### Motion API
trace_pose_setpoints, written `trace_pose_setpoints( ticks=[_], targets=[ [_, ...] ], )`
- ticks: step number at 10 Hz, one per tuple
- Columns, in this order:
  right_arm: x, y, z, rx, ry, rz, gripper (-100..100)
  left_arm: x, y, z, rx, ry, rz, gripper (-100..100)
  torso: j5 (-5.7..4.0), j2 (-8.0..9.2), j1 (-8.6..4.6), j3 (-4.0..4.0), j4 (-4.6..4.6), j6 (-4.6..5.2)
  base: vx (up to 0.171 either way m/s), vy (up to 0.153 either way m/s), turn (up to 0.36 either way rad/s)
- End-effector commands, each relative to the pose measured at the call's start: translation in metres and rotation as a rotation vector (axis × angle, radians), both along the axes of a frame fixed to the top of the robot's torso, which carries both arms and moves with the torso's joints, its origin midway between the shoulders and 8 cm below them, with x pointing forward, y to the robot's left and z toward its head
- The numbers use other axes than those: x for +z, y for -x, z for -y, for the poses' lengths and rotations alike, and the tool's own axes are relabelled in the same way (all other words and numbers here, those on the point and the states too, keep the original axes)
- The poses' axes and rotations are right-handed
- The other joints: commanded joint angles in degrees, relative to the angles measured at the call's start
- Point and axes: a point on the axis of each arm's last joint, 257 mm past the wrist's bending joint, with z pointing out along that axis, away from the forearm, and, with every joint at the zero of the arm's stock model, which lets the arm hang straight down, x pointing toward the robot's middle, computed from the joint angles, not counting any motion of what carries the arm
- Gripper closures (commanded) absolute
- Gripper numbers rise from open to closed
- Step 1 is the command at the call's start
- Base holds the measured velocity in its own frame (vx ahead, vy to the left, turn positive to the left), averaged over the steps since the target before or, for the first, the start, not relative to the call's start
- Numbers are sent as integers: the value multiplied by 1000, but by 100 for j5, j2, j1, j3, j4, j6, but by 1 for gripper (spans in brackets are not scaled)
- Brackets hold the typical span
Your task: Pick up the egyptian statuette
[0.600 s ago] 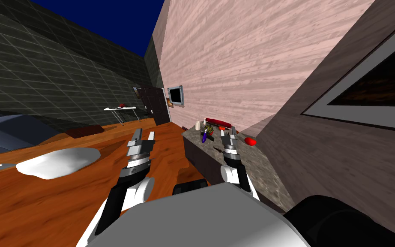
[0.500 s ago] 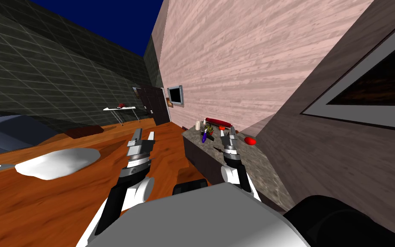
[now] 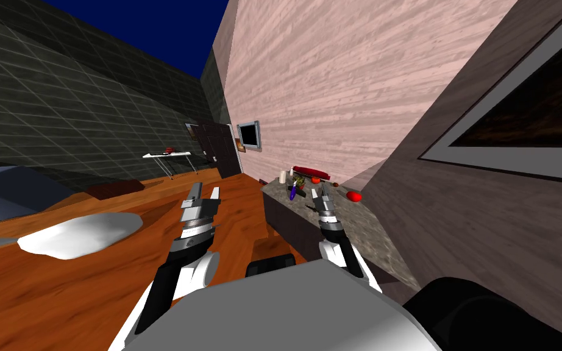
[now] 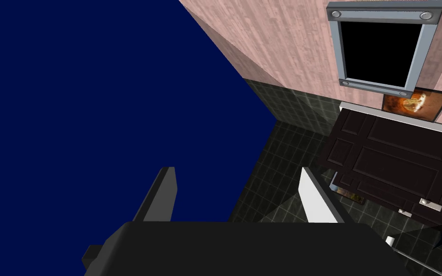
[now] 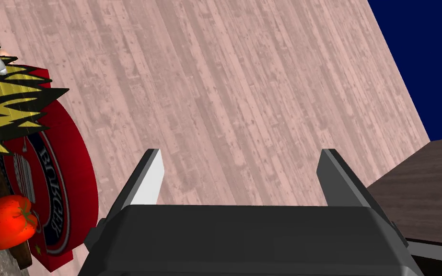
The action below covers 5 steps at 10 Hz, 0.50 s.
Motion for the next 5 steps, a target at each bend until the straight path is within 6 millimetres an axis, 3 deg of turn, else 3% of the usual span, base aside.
trace_pose_setpoints(
  ticks=[1,2,4,5],
  targets=[
    [-17,-1,-3,3,69,-48,-100,0,0,0,0,0,0,0,0,0,0,0,0,0,-78,171,-71],
    [-17,-1,-3,7,76,-50,-100,0,0,0,0,0,0,0,4,4,15,3,1,-1,-47,115,-28],
    [-47,0,-4,7,175,-126,-100,0,0,0,0,0,0,0,0,-8,-6,-4,-1,-1,-52,126,-35],
    [-47,0,-5,12,182,-127,-100,0,0,0,0,0,0,0,2,-2,8,-1,0,-1,-45,117,-32]
  ],
)
